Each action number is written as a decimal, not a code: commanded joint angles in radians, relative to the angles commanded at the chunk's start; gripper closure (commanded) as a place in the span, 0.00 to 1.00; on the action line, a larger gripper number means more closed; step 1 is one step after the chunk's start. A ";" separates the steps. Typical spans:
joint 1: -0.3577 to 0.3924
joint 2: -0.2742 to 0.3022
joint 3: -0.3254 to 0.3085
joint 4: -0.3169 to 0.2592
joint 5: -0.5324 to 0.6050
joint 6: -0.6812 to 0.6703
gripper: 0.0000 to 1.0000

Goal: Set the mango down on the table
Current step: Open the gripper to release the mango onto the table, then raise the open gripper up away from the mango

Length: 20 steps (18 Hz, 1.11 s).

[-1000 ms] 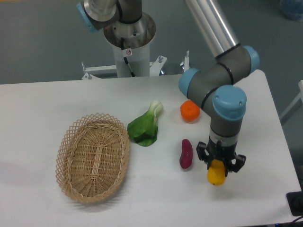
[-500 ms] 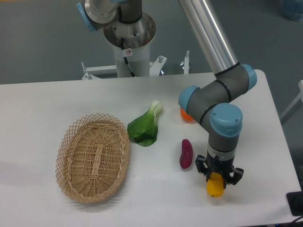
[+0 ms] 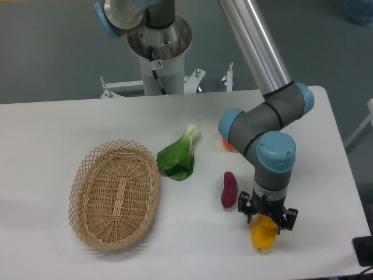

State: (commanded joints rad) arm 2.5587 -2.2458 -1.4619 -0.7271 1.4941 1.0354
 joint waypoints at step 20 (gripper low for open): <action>0.126 0.278 -0.006 -0.368 0.006 0.366 0.00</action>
State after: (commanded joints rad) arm 2.6844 -1.9682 -1.4680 -1.0952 1.5002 1.4019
